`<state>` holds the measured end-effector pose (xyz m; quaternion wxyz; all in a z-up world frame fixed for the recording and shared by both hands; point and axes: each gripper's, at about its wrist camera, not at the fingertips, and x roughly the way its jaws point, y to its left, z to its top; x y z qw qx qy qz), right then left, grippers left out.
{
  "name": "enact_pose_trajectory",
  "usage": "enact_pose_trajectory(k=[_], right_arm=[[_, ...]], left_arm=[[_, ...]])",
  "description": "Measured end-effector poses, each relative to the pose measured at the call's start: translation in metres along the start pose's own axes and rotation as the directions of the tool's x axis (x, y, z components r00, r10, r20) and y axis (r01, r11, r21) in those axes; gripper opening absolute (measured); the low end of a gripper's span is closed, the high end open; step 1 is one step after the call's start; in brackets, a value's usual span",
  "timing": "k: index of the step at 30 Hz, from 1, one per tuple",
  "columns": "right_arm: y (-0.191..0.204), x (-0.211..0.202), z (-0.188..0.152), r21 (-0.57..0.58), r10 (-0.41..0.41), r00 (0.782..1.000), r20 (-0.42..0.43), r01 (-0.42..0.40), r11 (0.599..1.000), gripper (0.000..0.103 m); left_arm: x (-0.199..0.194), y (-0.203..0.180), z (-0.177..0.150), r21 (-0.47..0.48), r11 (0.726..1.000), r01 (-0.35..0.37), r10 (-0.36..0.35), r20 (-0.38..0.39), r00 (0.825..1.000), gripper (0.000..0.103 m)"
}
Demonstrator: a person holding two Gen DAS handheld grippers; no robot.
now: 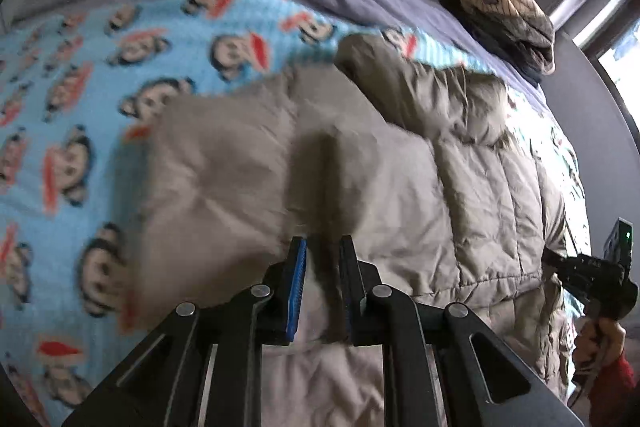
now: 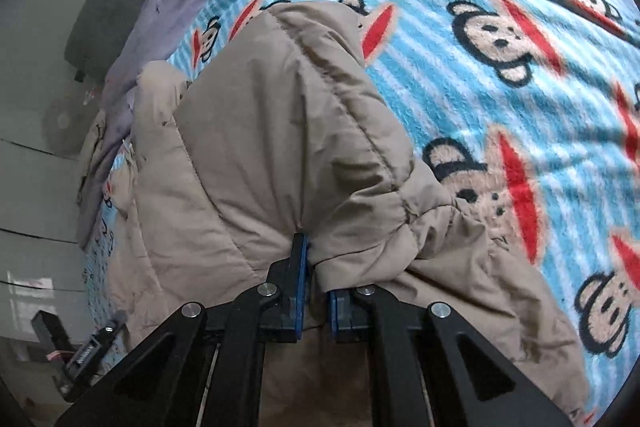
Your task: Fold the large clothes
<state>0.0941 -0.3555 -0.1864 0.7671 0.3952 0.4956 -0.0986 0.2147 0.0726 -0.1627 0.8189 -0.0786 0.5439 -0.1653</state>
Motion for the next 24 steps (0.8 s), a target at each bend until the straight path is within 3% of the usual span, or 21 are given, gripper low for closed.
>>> enact_pose_trajectory(k=[6, 8, 11, 14, 18, 21, 24], right_arm=[[-0.009, -0.004, -0.007, 0.008, 0.009, 1.000, 0.006, -0.009, 1.000, 0.010], [-0.006, -0.005, -0.008, 0.002, 0.001, 1.000, 0.006, -0.001, 1.000, 0.010], [0.004, -0.009, -0.009, -0.048, -0.026, 0.999, -0.032, 0.025, 0.999, 0.014], [0.024, -0.028, -0.013, -0.175, -0.056, 0.996, -0.067, 0.044, 0.984, 0.016], [0.047, -0.078, -0.012, -0.332, 0.027, 0.999, 0.043, -0.012, 0.943, 0.022], [0.044, -0.086, 0.015, -0.299, 0.018, 0.993, 0.116, 0.018, 0.954, 0.023], [0.033, -0.064, 0.044, -0.224, 0.043, 0.994, 0.096, -0.021, 0.974, 0.023]], left_arm=[[-0.019, -0.018, 0.021, 0.029, 0.997, 0.065, -0.066, 0.052, 0.996, 0.018], [-0.003, -0.035, 0.025, 0.080, 0.996, 0.028, -0.031, 0.042, 0.999, 0.018], [0.042, -0.038, 0.020, 0.089, 0.990, -0.109, 0.110, -0.008, 0.994, 0.018], [0.061, -0.019, 0.013, 0.005, 0.997, -0.071, 0.071, -0.046, 0.996, 0.018], [0.063, -0.020, 0.015, 0.028, 0.996, -0.082, 0.083, -0.044, 0.996, 0.018], [0.065, -0.023, 0.016, 0.049, 0.994, -0.100, 0.102, -0.047, 0.994, 0.018], [0.067, -0.022, 0.017, 0.050, 0.993, -0.105, 0.107, -0.045, 0.993, 0.018]])
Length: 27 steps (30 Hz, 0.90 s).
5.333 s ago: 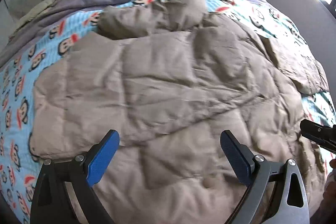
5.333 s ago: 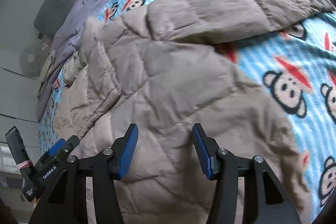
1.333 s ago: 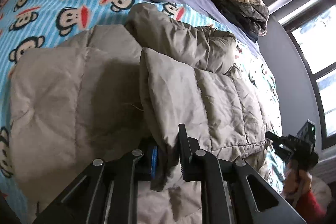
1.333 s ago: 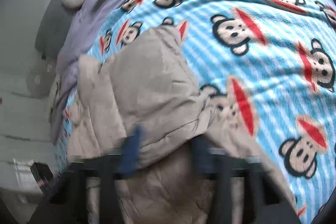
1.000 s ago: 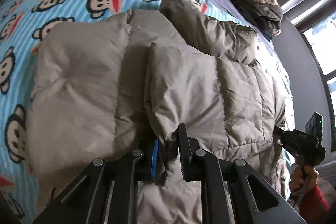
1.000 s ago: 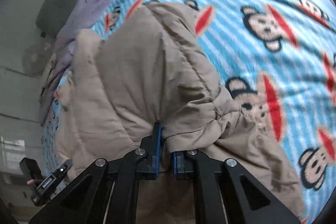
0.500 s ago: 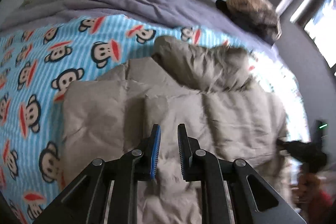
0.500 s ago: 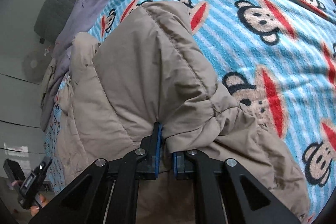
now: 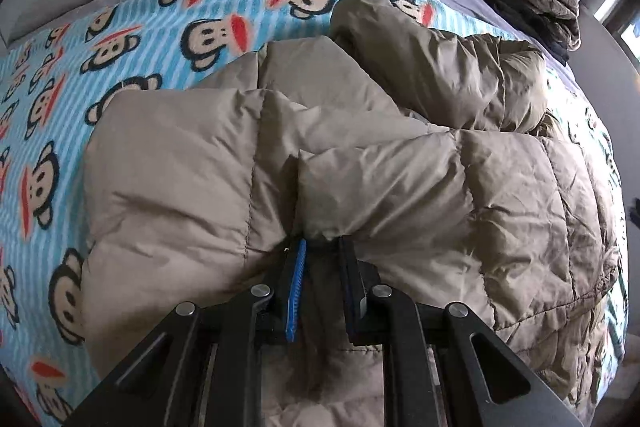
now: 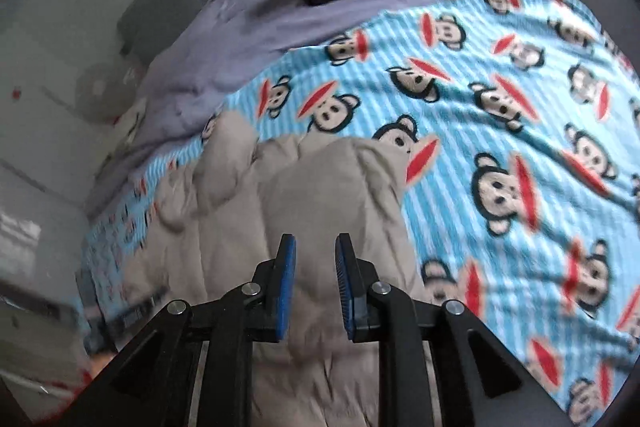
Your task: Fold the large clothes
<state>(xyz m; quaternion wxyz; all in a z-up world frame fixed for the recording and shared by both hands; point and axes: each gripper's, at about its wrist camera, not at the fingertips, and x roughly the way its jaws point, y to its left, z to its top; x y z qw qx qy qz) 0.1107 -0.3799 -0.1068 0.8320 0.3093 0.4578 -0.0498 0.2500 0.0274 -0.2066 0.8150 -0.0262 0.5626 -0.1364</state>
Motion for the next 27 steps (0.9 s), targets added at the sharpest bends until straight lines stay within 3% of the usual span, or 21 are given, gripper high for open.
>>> enact_pose_trajectory(k=[3, 5, 10, 15, 24, 27], right_arm=[[-0.016, 0.041, 0.004, 0.006, -0.083, 0.994, -0.075, 0.083, 0.997, 0.022], [-0.033, 0.065, -0.003, 0.050, -0.093, 0.989, -0.119, 0.100, 0.994, 0.018], [-0.045, 0.082, -0.011, 0.062, -0.109, 0.990, -0.089, 0.115, 0.991, 0.015], [-0.028, 0.070, -0.009, -0.001, -0.179, 0.981, -0.078, 0.180, 0.984, 0.020], [-0.005, 0.027, -0.040, -0.077, -0.201, 0.979, -0.031, 0.198, 0.977, 0.020], [0.002, 0.027, -0.055, -0.111, -0.216, 0.975, -0.041, 0.211, 0.971, 0.020]], left_arm=[[0.000, -0.003, -0.004, 0.001, 1.000, 0.001, -0.001, 0.001, 1.000, 0.018], [0.002, -0.003, -0.004, 0.006, 1.000, 0.009, -0.009, 0.004, 1.000, 0.018], [0.008, -0.004, -0.003, 0.011, 1.000, 0.004, -0.004, 0.003, 1.000, 0.018], [-0.002, -0.005, -0.001, -0.015, 1.000, -0.012, 0.012, -0.006, 1.000, 0.018], [-0.041, -0.003, -0.024, 0.004, 1.000, -0.011, 0.011, 0.030, 0.999, 0.018], [-0.038, -0.007, -0.040, 0.059, 0.996, -0.072, 0.071, 0.022, 0.997, 0.018]])
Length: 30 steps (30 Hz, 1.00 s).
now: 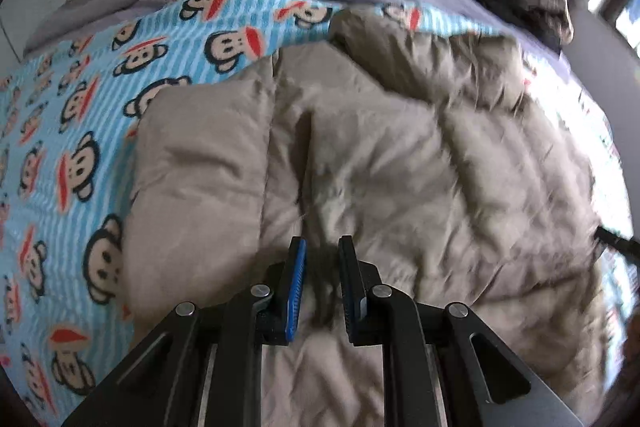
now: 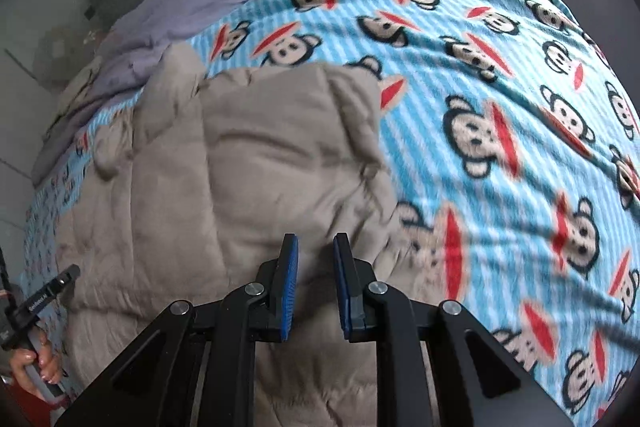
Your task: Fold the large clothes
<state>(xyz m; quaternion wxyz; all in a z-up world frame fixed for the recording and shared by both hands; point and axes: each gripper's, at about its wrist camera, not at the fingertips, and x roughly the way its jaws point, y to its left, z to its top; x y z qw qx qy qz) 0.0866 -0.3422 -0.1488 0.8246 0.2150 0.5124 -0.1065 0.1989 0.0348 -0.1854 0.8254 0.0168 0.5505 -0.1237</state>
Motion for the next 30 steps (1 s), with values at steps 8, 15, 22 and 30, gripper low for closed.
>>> enact_pose_trajectory(k=[8, 15, 22, 30], right_arm=[[0.004, 0.018, -0.013, -0.004, -0.026, 0.998, -0.057, 0.026, 1.000, 0.020], [-0.001, -0.005, -0.020, 0.018, 0.019, 0.996, -0.083, -0.017, 1.000, 0.020], [-0.005, -0.023, -0.036, 0.017, 0.063, 0.992, -0.113, -0.062, 0.998, 0.020], [-0.010, -0.035, -0.039, -0.008, 0.099, 0.988, -0.122, -0.101, 0.995, 0.037]], left_arm=[[0.013, -0.002, -0.005, 0.012, 0.998, -0.054, 0.055, -0.035, 0.998, 0.018], [-0.011, -0.008, -0.011, -0.003, 0.997, -0.078, 0.078, -0.035, 0.996, 0.018], [-0.031, -0.017, -0.023, -0.059, 0.993, -0.100, 0.098, -0.032, 0.995, 0.019], [-0.058, -0.033, -0.034, -0.075, 0.984, -0.159, 0.163, 0.044, 0.986, 0.100]])
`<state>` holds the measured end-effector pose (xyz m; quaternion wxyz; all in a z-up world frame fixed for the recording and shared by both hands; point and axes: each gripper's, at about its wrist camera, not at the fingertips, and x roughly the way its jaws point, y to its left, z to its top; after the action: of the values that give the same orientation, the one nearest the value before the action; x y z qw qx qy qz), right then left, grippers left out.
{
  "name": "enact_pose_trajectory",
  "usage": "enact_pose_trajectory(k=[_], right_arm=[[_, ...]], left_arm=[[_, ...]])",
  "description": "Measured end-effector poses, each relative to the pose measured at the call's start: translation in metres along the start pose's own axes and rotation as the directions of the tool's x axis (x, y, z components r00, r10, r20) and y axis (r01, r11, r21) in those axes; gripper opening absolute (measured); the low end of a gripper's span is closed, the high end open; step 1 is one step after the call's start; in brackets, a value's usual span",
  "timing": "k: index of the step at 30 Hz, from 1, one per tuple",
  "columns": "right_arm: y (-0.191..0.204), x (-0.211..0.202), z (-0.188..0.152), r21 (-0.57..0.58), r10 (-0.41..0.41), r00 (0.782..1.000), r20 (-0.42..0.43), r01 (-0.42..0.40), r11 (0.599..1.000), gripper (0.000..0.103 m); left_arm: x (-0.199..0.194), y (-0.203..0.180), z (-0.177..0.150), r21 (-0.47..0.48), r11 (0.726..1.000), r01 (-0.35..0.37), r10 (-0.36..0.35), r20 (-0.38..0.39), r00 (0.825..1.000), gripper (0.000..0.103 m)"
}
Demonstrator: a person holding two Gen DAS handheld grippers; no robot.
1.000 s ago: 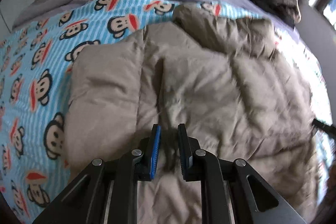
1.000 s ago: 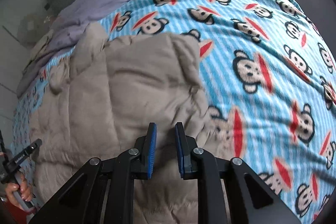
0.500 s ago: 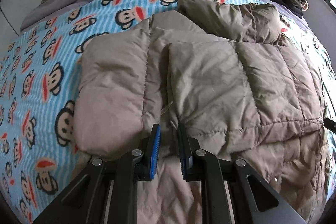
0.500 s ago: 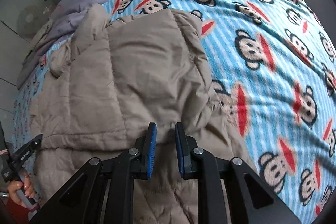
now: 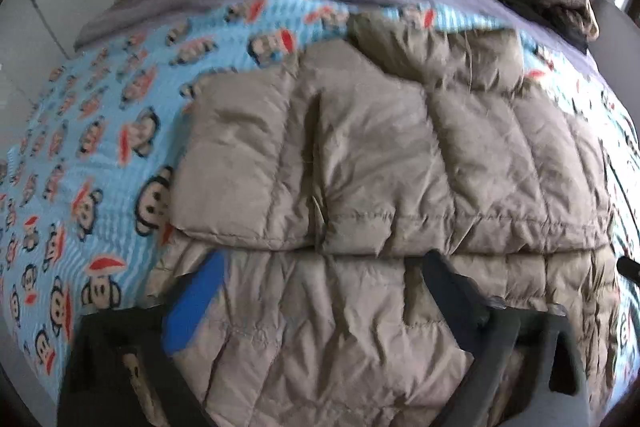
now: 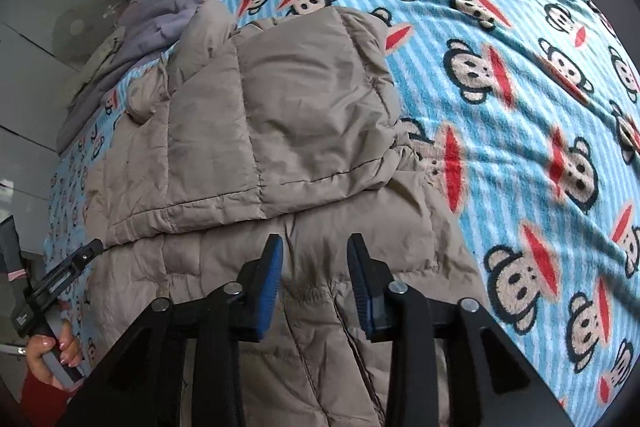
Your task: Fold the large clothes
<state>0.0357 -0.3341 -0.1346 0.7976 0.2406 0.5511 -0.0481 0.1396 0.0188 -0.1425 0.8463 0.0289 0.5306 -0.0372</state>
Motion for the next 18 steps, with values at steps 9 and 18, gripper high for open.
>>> enact_pose_trajectory(k=[9, 18], right_arm=[[-0.001, -0.009, -0.001, -0.029, 0.026, 1.000, 0.004, -0.026, 0.999, 0.055], [-0.003, -0.019, -0.013, -0.057, 0.063, 0.997, 0.036, -0.061, 0.997, 0.102]], left_arm=[[-0.013, -0.015, -0.007, 0.010, 1.000, -0.022, 0.022, -0.018, 1.000, 0.100], [-0.023, -0.025, -0.024, -0.007, 1.000, -0.025, 0.024, -0.024, 0.999, 0.100]])
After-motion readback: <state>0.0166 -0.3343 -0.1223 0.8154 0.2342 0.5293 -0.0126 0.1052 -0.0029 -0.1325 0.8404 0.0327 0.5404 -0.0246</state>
